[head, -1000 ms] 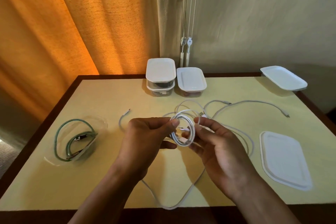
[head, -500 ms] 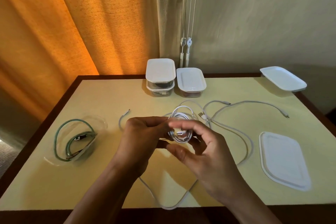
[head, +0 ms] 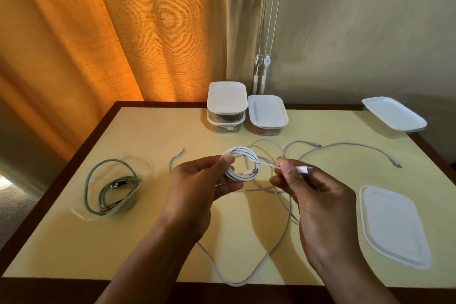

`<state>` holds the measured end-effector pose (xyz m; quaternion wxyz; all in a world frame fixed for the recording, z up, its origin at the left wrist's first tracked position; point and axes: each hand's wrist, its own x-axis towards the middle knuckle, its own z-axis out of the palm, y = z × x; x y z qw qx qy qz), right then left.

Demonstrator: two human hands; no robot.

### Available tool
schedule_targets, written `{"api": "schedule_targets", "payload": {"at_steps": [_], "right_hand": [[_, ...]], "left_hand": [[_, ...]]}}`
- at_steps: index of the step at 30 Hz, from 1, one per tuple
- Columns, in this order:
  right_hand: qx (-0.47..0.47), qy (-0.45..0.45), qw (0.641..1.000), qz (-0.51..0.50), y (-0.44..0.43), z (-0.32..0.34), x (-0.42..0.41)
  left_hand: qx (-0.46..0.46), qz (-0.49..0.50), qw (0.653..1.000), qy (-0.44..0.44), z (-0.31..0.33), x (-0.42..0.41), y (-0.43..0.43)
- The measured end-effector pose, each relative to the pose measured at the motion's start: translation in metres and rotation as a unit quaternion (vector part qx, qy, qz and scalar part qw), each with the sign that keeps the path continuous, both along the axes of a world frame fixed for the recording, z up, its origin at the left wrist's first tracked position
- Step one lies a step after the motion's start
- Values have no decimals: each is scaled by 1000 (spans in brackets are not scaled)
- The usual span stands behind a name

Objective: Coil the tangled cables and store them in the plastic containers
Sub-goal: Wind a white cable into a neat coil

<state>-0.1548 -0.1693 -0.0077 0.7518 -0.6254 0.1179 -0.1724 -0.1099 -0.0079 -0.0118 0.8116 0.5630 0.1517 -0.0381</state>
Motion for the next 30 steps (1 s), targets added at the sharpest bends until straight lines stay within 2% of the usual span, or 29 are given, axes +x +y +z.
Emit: {"api": "schedule_targets", "payload": {"at_steps": [2, 4, 6, 8, 10, 12, 17, 21, 25, 28, 30], "right_hand": [[-48, 9, 999, 21, -3, -2, 1], [-162, 17, 986, 35, -4, -6, 3], [-299, 23, 953, 47, -1, -9, 6], [-372, 30, 926, 64, 6, -9, 11], [-385, 40, 917, 91, 14, -7, 17], [-346, 47, 927, 134, 26, -1, 25], [-294, 42, 941, 163, 73, 8, 45], [-314, 61, 927, 197, 123, 6, 72], [-324, 108, 896, 282, 179, 2, 97], [-396, 103, 852, 327, 213, -3, 114], [-467, 112, 802, 355, 232, -9, 126]], "left_hand": [[-15, 5, 1000, 0, -2, -1, 2], [-24, 7, 1000, -3, -4, -3, 3], [-27, 11, 1000, -10, -5, -5, 4], [-27, 23, 999, -17, -7, -5, 7], [-26, 30, 999, -19, -7, -4, 13], [-13, 34, 999, -27, -7, -5, 21], [140, 74, 986, -56, 2, -7, 61], [297, 149, 941, -58, -2, -3, 114], [379, 158, 911, -32, -10, -9, 173], [542, 151, 826, 13, -31, -5, 211], [616, 144, 774, 38, -43, -1, 224]]}}
